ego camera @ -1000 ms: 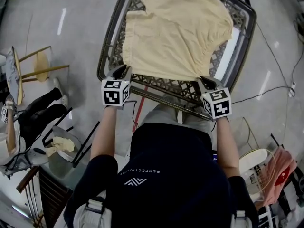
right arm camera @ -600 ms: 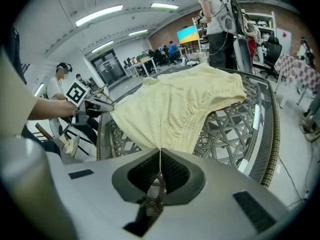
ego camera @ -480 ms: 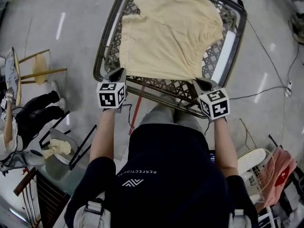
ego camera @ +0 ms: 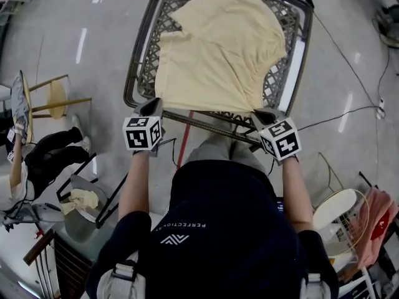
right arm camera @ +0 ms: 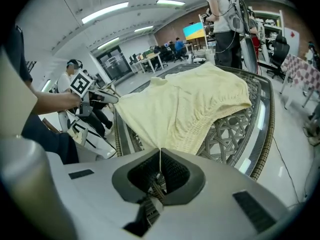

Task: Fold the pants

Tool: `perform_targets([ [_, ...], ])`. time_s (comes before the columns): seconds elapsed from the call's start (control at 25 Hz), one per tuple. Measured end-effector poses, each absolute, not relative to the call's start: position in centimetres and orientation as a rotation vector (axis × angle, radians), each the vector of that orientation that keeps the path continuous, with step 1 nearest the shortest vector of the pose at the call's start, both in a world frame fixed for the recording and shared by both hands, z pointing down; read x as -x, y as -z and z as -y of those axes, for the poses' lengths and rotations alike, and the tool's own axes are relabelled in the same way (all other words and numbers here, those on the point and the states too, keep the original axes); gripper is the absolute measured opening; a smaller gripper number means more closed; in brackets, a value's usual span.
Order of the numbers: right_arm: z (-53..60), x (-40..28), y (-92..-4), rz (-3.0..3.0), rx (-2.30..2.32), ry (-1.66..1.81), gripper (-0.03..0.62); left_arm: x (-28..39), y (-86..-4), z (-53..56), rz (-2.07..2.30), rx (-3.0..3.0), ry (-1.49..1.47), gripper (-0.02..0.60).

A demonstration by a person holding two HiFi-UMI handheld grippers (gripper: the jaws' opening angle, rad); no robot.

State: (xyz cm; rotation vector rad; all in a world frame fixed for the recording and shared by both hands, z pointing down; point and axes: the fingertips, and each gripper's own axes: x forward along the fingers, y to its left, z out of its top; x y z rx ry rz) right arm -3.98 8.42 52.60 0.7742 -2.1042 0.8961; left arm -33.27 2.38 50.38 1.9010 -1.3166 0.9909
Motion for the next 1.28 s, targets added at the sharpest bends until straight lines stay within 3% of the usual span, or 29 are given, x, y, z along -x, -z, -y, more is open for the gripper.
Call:
perform_targets([
  [0.84,-17.9,3.8,-51.1,2.129,-0.626,-0.883,0.037,32.9,-48.1,-11.8,1.354,-1.912,-0.959,0.02],
  [1.28,-15.2,3.3,-49.3,2.165,-0.732,-0.862,0.037,30.7,-44.1,-4.6,1.369,-2.056,-0.92,0.021],
])
